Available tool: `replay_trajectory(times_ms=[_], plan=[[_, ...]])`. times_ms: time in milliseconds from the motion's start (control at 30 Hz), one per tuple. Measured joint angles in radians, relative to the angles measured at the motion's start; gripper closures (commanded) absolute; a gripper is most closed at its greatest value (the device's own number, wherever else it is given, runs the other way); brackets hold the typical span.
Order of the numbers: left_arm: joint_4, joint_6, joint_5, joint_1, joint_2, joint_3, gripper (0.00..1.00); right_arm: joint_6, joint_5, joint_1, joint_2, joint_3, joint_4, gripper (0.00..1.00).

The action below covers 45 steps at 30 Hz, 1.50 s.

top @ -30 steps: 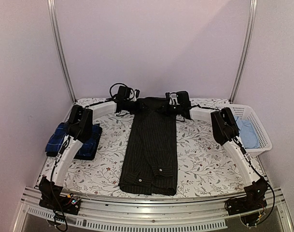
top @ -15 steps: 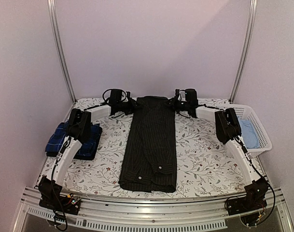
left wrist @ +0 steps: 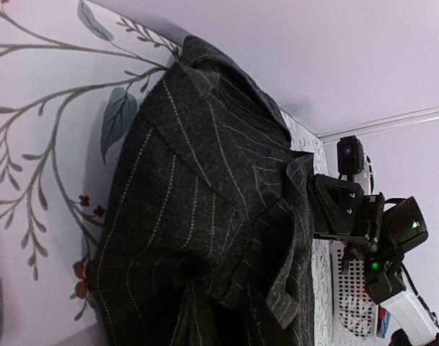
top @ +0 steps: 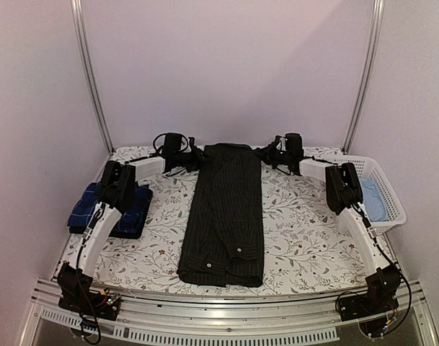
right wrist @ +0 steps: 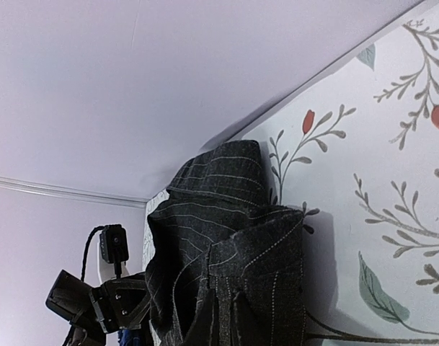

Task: Fold and stack the long sleeve shirts
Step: Smooth out the rectangle-folded shirt.

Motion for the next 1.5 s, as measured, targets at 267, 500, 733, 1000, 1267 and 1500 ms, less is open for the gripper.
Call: replay_trajectory(times_ms=[267,500,733,1000,1267,1500], plan=[[-0.105,0.051,0.003,0.0,-0.093,-0.018,0.67,-0.07,0.029,0.001,-0.009,0.011,-0.064,0.88],[-0.181,0.137,0.003,-0.003,-0.32,-0.14,0.63,-0.165,-0.042,-0.017,-0.02,0.012,-0.124,0.64],[-0.198,0.208,-0.016,-0.019,-0.655,-0.489,0.62,-0.294,-0.055,-0.024,-0.296,-0.277,-0.188,0.53],[-0.198,0.242,-0.032,-0.051,-0.929,-0.92,0.61,-0.385,-0.059,0.038,-0.749,-0.755,-0.154,0.55],[-0.192,0.25,-0.056,-0.09,-1.128,-1.271,0.61,-0.442,-0.058,0.245,-1.021,-1.138,-0.158,0.55],[-0.172,0.246,-0.083,-0.129,-1.259,-1.461,0.61,-0.446,-0.057,0.391,-1.102,-1.323,-0.148,0.58]])
